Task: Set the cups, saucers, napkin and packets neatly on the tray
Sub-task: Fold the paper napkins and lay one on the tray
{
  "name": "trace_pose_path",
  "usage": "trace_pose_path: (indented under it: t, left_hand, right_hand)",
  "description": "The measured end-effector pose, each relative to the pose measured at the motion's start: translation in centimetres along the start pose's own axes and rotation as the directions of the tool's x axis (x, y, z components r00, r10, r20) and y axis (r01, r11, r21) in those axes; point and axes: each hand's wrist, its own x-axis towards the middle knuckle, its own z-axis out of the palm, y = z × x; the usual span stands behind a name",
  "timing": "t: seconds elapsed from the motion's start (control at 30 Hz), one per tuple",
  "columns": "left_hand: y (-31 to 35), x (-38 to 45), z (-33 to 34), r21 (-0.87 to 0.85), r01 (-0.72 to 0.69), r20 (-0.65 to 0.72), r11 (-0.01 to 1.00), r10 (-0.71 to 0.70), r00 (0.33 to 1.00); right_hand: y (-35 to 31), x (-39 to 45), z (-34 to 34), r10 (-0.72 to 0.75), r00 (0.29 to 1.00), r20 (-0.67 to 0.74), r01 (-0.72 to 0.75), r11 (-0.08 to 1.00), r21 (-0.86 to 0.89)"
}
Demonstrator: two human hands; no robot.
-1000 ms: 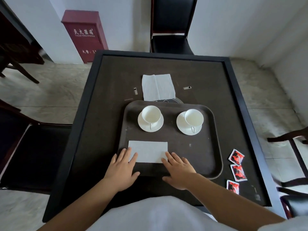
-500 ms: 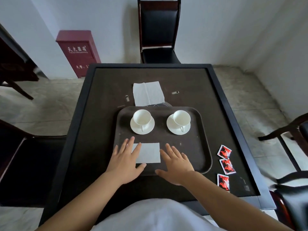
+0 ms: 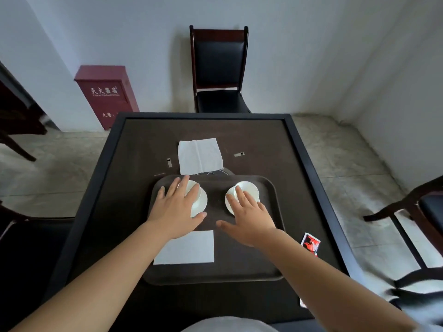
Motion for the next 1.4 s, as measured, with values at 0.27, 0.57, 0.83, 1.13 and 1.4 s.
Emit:
trace_pose_path:
  t: [0.27, 0.57, 0.83, 1.13, 1.4]
  left_hand:
    - [-1.7, 8.7, -1.8, 0.022, 0.0, 0.014, 1.0, 0.0, 1.0]
    - [-7.2, 20.0, 2.3, 0.039, -0.085, 0.098, 0.996, 0.081, 0.992]
    - [-10.5, 28.7, 8.4, -0.012, -0.288, 0.212, 0.958, 0.284, 0.935]
    - [-13.1, 31.9, 14.9, -0.011, -0.417, 0.035, 0.909, 0.417, 0.908]
    - [-12.6, 32.3, 15.6, -0.053, -0.235, -0.021, 0.97, 0.235, 0.972]
  right_hand:
    - [2.7, 10.0, -3.2, -0.046, 0.999, 0.013, 0.046, 0.999, -0.026]
    - [4.8, 24.0, -1.5, -0.037, 0.988, 0.148, 0.048, 0.996, -0.069]
    - [8.1, 33.7, 2.9, -0.251, 0.959, 0.13, 0.268, 0.953, -0.139]
    - [10.9, 35.9, 5.1, -0.478, 0.877, -0.046, 0.467, 0.872, -0.144]
    - [11.0, 35.9, 5.4, -0.431, 0.889, -0.154, 0.41, 0.9, -0.149]
